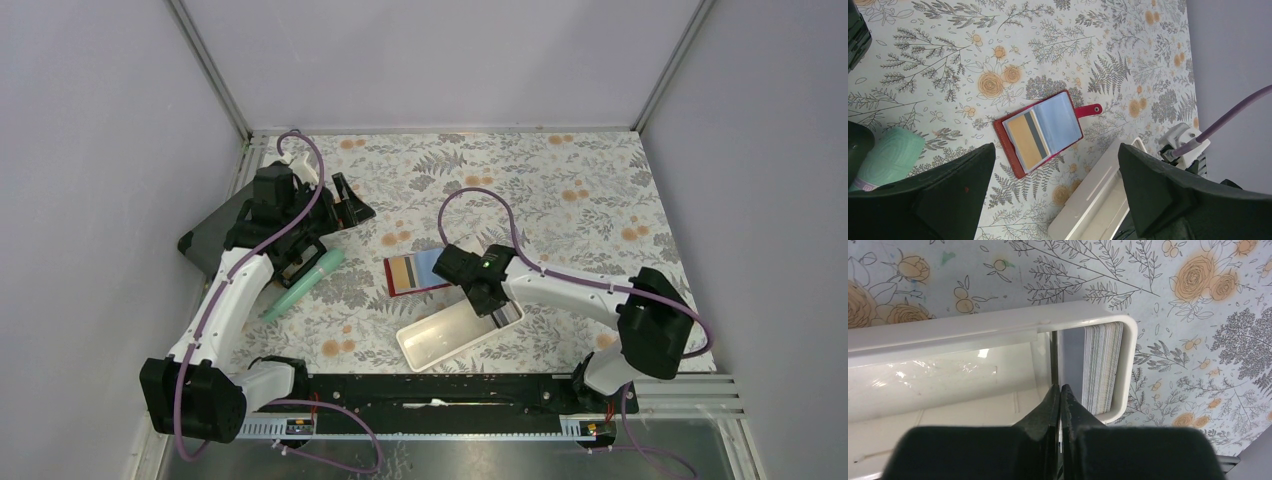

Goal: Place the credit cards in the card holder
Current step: Pick up the credit card from the storage box.

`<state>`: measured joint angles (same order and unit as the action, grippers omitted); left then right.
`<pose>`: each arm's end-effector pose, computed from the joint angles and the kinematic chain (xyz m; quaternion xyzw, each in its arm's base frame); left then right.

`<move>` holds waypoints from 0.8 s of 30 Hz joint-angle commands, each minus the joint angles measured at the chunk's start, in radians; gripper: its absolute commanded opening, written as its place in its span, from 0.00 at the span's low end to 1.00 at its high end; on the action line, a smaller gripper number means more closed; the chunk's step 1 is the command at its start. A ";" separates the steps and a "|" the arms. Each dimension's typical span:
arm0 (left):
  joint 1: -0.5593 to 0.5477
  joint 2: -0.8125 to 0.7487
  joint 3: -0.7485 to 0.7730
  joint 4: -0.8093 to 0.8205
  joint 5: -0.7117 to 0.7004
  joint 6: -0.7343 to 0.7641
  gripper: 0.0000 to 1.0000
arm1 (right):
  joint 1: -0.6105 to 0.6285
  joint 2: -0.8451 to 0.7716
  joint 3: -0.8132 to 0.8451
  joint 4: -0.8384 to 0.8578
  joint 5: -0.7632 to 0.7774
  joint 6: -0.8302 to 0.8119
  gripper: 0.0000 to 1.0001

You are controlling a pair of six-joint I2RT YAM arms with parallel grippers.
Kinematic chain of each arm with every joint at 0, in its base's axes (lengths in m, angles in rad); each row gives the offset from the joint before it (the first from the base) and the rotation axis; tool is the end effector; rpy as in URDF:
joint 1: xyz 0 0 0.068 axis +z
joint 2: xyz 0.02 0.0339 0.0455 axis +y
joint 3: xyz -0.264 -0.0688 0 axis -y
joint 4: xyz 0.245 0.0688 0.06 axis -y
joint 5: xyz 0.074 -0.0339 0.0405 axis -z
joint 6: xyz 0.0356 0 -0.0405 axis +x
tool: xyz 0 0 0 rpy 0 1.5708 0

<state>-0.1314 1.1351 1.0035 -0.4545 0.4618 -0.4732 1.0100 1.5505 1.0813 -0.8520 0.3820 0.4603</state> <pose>0.2433 -0.0482 0.3216 -0.0393 0.8637 -0.3295 0.3792 0.1637 0.2358 0.2165 -0.2417 0.9440 -0.0577 0.2170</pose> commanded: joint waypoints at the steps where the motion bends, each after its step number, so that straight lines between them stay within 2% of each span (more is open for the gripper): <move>1: 0.007 -0.002 -0.006 0.046 0.022 -0.006 0.99 | 0.006 -0.040 0.040 -0.011 -0.036 0.010 0.00; 8: 0.007 -0.016 -0.020 0.069 0.028 -0.008 0.99 | 0.006 -0.103 0.081 -0.013 -0.097 0.008 0.00; 14: 0.006 -0.072 -0.088 0.199 0.117 -0.031 0.99 | 0.006 -0.202 0.152 0.018 -0.090 -0.016 0.00; 17: 0.001 -0.092 -0.140 0.326 0.222 -0.073 0.99 | 0.006 -0.266 0.127 0.166 -0.105 -0.041 0.00; 21: -0.020 -0.099 -0.178 0.495 0.378 -0.137 0.99 | 0.004 -0.344 0.061 0.495 -0.177 -0.058 0.00; 24: -0.041 -0.104 -0.221 0.731 0.513 -0.245 0.99 | 0.004 -0.384 -0.007 0.746 -0.251 -0.040 0.00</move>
<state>-0.1486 1.0611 0.8196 -0.0944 0.7418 -0.5865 1.0100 1.2163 1.1427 -0.4976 0.2333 0.4236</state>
